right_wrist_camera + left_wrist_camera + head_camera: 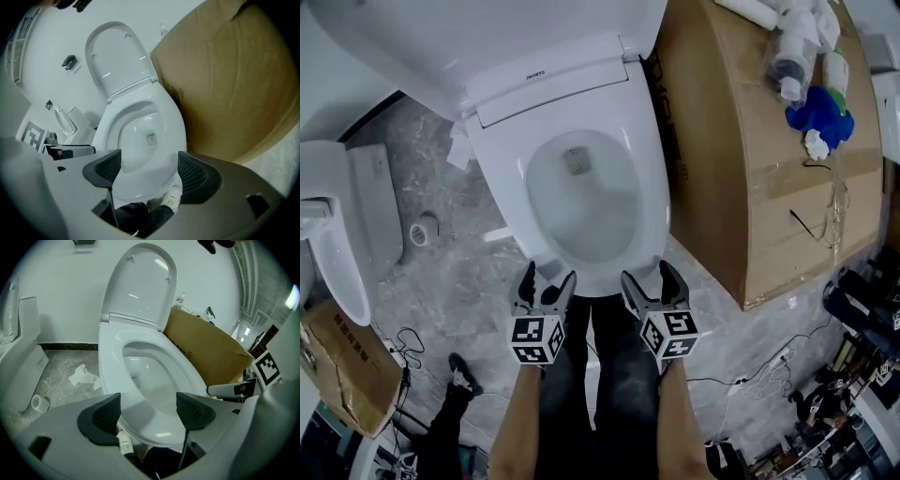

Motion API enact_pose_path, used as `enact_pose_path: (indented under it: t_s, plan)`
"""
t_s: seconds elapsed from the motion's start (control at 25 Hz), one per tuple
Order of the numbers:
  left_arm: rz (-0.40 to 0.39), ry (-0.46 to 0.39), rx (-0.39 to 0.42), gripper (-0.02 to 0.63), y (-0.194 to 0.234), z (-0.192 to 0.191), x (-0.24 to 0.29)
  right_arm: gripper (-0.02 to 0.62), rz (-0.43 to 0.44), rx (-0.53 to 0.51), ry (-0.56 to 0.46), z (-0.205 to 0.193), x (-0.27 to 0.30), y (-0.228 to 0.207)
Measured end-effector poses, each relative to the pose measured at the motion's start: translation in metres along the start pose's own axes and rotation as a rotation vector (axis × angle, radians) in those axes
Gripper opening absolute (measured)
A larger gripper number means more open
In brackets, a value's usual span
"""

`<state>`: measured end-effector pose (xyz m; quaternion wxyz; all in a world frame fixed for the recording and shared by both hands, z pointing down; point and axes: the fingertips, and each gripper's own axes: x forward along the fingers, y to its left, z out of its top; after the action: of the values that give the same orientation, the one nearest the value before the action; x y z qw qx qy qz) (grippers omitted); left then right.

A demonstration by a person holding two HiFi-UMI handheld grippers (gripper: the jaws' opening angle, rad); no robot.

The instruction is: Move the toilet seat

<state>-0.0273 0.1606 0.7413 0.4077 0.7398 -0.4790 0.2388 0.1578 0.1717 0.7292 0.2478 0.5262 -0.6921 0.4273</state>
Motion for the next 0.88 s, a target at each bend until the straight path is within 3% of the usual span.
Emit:
enact_pose_path:
  t_s: [0.6, 0.88]
  plan:
    - [0.136, -0.039, -0.043, 0.377, 0.011, -0.001, 0.002, 0.371, -0.023, 0.046, 0.034, -0.020, 0.020, -0.014]
    - [0.138, 0.017, -0.087, 0.379, 0.022, -0.028, 0.010, 0.371, -0.024, 0.070, 0.023, -0.022, 0.027, -0.019]
